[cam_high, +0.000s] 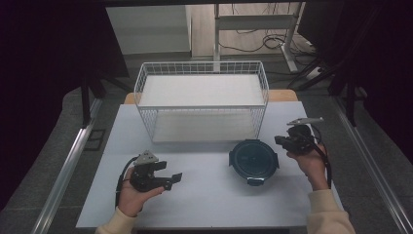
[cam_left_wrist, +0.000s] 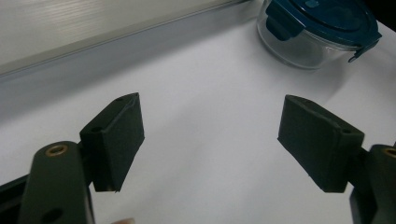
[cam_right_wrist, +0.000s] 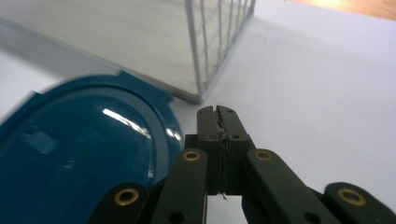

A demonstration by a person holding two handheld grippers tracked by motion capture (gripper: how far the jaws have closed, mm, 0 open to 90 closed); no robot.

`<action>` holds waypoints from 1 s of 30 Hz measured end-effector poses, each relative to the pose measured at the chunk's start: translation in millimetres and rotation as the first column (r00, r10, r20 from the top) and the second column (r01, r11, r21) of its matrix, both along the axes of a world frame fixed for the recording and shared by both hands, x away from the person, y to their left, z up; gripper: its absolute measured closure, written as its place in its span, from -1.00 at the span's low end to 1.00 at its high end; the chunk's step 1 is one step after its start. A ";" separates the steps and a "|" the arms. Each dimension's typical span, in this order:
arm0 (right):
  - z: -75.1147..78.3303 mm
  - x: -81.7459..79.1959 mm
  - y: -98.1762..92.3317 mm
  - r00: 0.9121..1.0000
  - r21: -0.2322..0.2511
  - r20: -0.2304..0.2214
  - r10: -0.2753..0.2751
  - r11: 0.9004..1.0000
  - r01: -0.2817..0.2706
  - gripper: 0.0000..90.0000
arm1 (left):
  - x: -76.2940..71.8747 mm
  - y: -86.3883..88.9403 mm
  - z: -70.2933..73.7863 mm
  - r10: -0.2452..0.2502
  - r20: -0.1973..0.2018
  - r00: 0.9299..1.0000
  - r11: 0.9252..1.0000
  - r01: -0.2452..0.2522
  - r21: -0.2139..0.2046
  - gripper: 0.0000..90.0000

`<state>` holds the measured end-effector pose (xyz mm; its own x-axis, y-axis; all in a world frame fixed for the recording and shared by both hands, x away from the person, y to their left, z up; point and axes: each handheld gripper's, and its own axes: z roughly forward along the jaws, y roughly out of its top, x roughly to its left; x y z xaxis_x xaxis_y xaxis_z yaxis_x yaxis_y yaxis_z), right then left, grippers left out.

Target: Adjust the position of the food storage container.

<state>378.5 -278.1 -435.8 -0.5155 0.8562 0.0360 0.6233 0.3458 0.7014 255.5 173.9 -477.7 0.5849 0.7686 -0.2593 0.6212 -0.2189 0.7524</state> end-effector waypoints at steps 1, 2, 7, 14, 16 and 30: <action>-5.1 3.4 0.9 1.000 -0.030 -0.015 -0.006 1.000 0.005 0.99 | 0.0 0.2 0.0 0.002 -0.001 1.000 1.000 -0.002 0.001 -0.50; -5.1 3.4 0.9 1.000 -0.030 -0.015 -0.006 1.000 0.005 0.99 | 0.0 0.2 0.0 0.002 -0.001 1.000 1.000 -0.002 0.001 -0.50; -21.3 7.8 9.6 0.998 -0.100 -0.055 0.014 0.995 -0.019 0.99 | 0.2 0.9 0.3 0.014 -0.010 1.000 1.000 -0.014 0.005 -0.49; -24.0 4.7 16.9 0.997 -0.131 -0.068 0.047 0.990 -0.056 1.00 | 0.0 0.2 -0.5 -0.001 -0.009 1.000 1.000 0.001 -0.006 -0.49; -23.6 4.0 17.0 0.996 -0.140 -0.070 0.050 0.988 -0.059 1.00 | -0.4 -0.9 0.0 -0.010 -0.004 1.000 1.000 0.010 -0.008 -0.49; -22.7 -4.8 26.1 0.996 -0.160 -0.080 0.051 0.985 -0.063 1.00 | 0.4 -0.8 -1.3 0.000 -0.011 1.000 1.000 0.000 0.000 -0.49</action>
